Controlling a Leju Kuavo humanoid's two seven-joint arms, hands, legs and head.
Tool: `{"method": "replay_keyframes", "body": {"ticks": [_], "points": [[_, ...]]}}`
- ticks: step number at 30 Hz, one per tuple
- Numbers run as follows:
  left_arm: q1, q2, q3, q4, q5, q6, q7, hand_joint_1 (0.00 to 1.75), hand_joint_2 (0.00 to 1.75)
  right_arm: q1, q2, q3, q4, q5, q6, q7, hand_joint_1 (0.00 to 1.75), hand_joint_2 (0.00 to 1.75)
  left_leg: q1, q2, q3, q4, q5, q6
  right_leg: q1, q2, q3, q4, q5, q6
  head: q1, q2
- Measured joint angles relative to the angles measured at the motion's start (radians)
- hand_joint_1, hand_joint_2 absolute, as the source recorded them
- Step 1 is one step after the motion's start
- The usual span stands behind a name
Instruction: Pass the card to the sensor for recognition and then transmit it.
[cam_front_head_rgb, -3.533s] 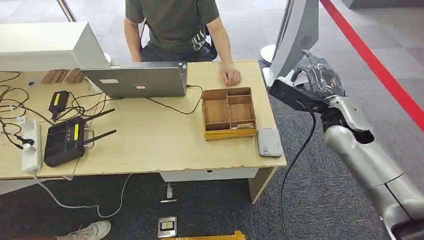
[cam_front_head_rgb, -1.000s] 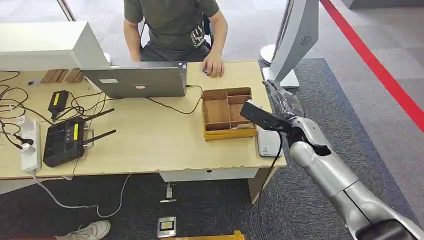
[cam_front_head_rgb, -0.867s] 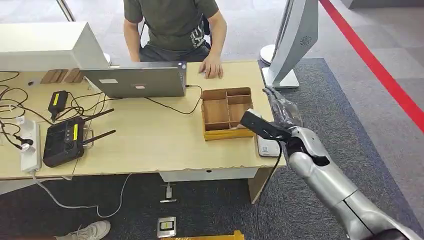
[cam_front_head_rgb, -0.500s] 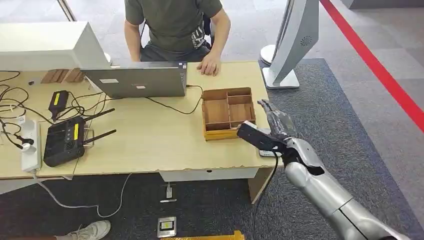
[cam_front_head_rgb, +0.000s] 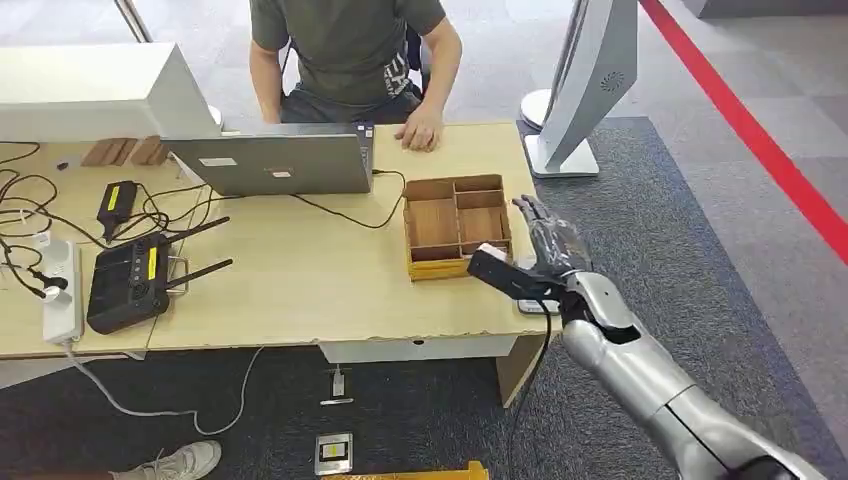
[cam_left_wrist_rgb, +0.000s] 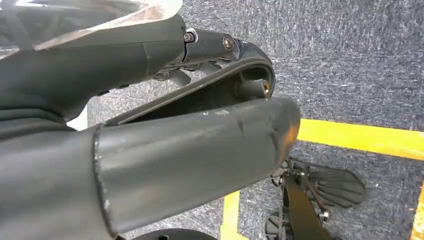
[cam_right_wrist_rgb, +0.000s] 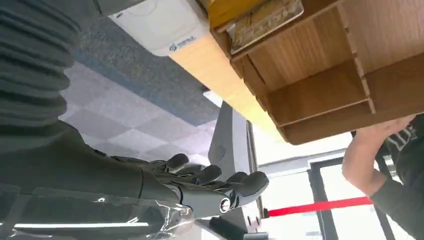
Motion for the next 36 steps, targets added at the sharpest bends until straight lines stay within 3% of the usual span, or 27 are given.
{"method": "replay_keyframes", "body": {"ticks": [18, 36], "points": [[0.0, 0.0, 0.0, 0.0, 0.008, 0.0, 0.006, 0.0, 0.0, -0.057, 0.071, 0.034, 0.19, 0.038, -0.05, -0.077, 0.0, 1.75, 0.0, 0.0, 0.0, 0.0, 0.0, 0.0, 0.0, 0.0, 0.0, 0.0, 0.0, 0.0, 0.0, 0.0], [0.0, 0.0, 0.0, 0.0, 0.014, 0.005, 0.011, 0.0, 0.0, -0.076, 0.124, 0.071, 0.321, 0.045, -0.109, -0.085, 0.0, 1.75, 0.0, 0.0, 0.0, 0.0, 0.0, 0.0, 0.0, 0.0, 0.0, 0.0, 0.0, 0.0, 0.0, 0.0]]}}
